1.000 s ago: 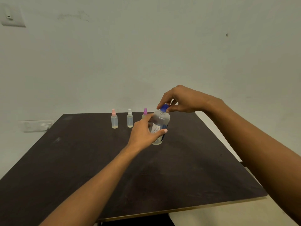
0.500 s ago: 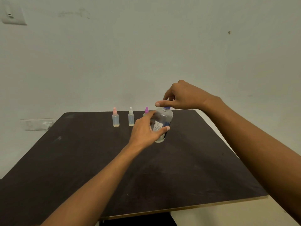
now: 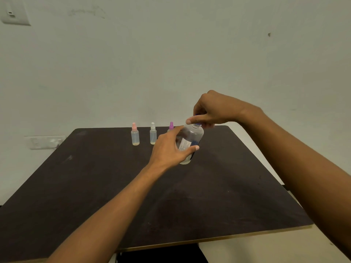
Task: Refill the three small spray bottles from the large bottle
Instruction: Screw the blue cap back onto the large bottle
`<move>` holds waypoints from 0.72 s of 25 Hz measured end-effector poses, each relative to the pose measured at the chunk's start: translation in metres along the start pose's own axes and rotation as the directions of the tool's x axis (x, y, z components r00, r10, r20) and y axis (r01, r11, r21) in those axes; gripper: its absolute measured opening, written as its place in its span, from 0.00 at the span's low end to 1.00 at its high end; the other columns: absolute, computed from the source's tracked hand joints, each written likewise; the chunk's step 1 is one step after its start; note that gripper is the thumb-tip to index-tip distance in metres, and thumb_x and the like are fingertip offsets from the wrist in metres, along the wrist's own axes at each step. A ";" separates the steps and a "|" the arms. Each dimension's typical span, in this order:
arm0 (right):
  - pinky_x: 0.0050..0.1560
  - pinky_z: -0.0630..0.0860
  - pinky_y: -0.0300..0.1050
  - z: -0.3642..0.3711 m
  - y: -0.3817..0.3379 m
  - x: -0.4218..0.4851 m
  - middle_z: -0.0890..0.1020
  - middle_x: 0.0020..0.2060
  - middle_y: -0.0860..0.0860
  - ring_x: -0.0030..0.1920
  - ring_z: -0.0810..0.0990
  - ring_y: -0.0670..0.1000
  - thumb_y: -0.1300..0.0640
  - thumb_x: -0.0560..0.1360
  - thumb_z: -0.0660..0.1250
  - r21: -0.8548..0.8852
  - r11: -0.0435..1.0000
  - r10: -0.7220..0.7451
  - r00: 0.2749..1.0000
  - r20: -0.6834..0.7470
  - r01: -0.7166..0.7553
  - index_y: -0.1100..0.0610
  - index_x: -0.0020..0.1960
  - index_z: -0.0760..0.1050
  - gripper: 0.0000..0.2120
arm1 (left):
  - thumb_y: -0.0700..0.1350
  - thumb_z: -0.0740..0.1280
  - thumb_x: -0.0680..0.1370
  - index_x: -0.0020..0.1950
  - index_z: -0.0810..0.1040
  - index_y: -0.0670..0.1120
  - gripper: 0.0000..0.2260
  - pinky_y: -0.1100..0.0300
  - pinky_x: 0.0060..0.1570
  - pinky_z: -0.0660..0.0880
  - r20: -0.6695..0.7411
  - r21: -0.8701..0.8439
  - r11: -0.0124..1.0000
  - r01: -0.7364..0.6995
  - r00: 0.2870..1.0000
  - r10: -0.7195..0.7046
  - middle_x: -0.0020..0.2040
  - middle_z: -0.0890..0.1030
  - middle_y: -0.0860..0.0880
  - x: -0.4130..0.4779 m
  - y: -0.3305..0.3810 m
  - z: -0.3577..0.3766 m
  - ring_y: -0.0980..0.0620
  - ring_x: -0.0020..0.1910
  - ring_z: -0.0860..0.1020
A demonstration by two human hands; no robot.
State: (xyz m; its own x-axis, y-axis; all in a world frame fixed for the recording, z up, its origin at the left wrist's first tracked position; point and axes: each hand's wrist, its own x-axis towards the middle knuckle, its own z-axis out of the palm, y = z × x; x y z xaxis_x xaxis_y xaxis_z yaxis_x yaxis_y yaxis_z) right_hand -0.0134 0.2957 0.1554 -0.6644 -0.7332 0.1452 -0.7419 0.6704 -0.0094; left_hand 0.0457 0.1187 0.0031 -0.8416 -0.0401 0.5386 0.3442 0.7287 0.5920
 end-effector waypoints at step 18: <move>0.37 0.80 0.35 -0.006 -0.003 0.007 0.86 0.32 0.45 0.31 0.85 0.43 0.27 0.71 0.64 0.019 0.998 0.054 0.998 -0.025 -0.054 0.53 0.47 0.87 0.30 | 0.70 0.74 0.71 0.73 0.75 0.52 0.36 0.48 0.63 0.79 0.044 -0.090 0.992 0.083 0.996 -0.080 0.68 0.82 0.51 -0.002 0.004 -0.001 0.48 0.63 0.83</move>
State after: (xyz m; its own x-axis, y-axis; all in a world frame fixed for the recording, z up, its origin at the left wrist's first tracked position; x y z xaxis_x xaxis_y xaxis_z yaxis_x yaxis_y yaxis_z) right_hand -0.0154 0.2894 0.1625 -0.7012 -0.6926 0.1691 -0.7066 0.7067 -0.0356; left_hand 0.0494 0.1211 0.0054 -0.8839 -0.0677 0.4628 0.3090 0.6584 0.6864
